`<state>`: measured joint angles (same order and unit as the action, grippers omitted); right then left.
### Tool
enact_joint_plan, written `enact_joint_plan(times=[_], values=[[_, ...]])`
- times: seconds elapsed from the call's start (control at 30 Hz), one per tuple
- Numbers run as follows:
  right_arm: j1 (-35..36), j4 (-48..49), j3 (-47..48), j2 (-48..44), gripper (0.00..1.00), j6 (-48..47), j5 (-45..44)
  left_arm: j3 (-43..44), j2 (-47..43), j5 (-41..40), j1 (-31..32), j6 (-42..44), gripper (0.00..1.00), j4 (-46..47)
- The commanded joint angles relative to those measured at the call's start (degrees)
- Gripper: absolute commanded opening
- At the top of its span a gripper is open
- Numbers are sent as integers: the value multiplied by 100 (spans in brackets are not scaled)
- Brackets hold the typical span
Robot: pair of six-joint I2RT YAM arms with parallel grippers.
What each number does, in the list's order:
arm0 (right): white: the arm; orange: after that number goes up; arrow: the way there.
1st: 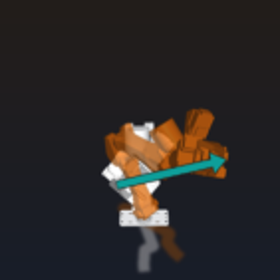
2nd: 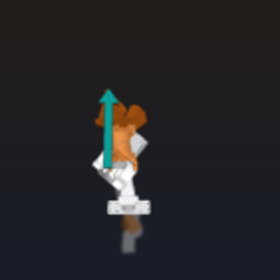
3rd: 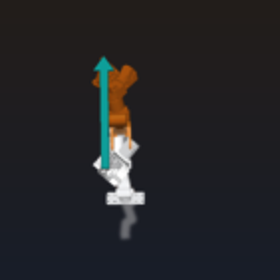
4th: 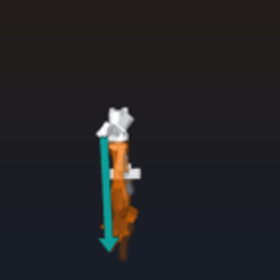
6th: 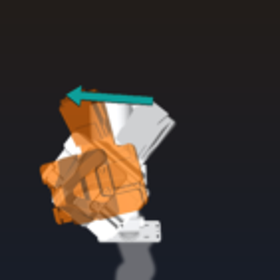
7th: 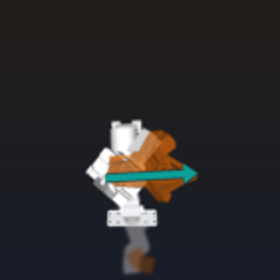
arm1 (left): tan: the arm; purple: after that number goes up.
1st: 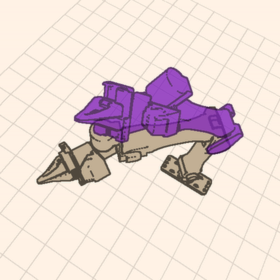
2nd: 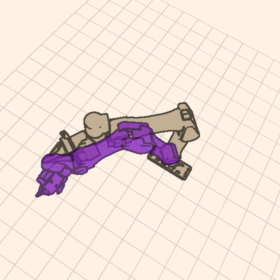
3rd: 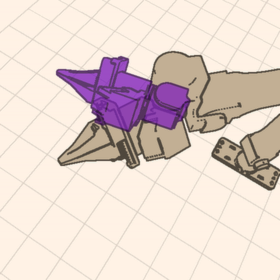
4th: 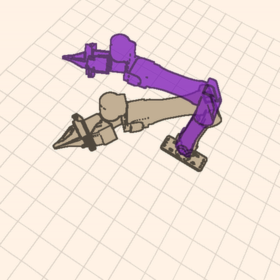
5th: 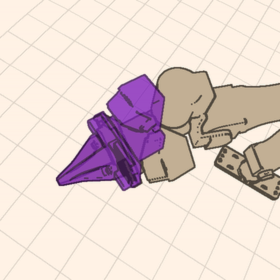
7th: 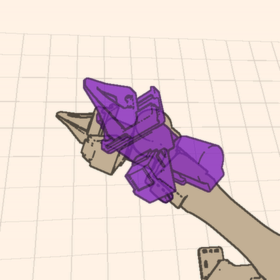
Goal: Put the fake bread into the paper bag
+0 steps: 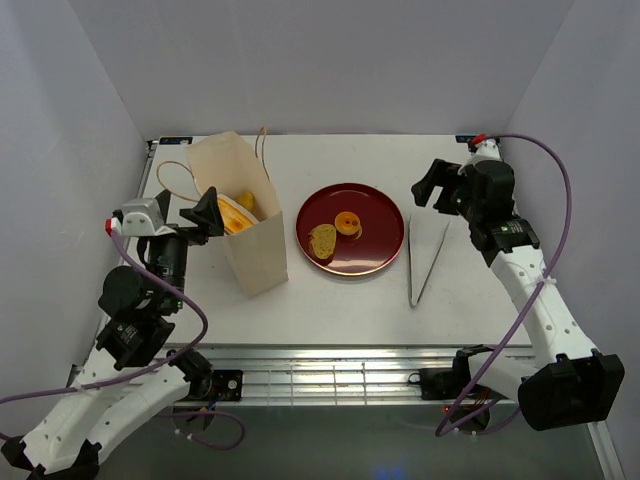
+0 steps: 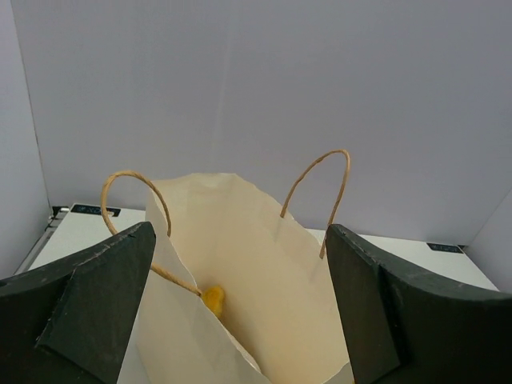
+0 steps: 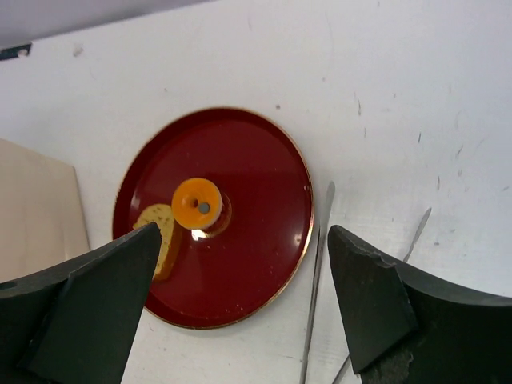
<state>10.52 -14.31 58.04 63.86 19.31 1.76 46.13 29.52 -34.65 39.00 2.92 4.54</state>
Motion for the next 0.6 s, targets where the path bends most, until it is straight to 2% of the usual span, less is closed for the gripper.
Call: enact_joint_plan(times=[0.0,0.13,0.23,0.57], values=[[46,-397,786,48,90,-270,9,616,326,-278,28,-413,98,-804],[160,-644,1446,180,90,-235,-419,1143,730,-604,28,-617,98,-1384],[257,-687,1552,154,90,-296,-676,1609,1169,-806,28,-915,98,-2077],[284,-1004,1236,13,90,-331,-818,1847,1627,-806,28,-1328,98,-2852]])
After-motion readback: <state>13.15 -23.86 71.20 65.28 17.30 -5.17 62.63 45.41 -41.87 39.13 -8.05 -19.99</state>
